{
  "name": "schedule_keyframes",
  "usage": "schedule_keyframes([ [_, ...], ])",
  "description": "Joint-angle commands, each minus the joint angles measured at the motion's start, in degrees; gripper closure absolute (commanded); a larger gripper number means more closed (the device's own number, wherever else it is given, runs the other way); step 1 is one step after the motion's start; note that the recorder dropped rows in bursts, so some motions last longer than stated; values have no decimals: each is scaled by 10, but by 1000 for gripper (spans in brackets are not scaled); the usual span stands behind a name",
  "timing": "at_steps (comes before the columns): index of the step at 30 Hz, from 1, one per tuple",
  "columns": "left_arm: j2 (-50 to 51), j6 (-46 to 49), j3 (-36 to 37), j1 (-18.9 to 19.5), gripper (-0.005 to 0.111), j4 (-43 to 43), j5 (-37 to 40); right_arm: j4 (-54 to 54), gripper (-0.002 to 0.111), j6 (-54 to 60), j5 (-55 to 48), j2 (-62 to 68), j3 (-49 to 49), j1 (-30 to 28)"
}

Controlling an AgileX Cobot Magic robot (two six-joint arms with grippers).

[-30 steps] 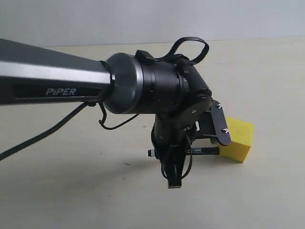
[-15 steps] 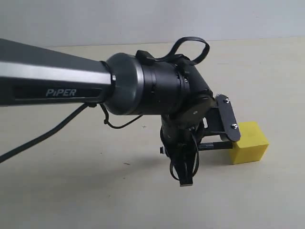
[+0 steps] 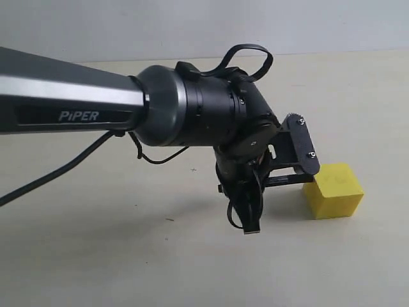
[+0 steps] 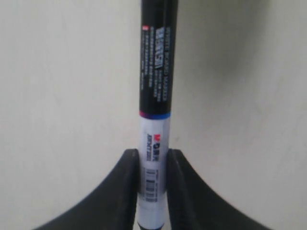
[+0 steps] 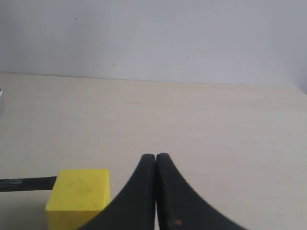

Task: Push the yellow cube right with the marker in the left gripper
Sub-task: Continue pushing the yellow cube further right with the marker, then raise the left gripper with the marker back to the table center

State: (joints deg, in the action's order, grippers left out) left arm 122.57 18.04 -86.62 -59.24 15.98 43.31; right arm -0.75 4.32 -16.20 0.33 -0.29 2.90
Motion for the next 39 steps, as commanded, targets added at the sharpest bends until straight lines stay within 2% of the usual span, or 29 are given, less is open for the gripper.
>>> schedule_keyframes([
  [1,0,-5,-2,-1,107,-3,-35,3,108,2,0,-3,3,-3],
  [9,0,-13,-2,9,107,0,61,3,108,2,0,-3,3,-3],
  [13,-1,-19,-2,9,107,-2,60,3,108,2,0,-3,3,-3],
  [24,0,-18,-2,-28,107,-16,15,3,108,2,0,-3,3,-3],
  [39,0,-15,-2,-43,107,-28,20,3,108,2,0,-3,3,-3],
])
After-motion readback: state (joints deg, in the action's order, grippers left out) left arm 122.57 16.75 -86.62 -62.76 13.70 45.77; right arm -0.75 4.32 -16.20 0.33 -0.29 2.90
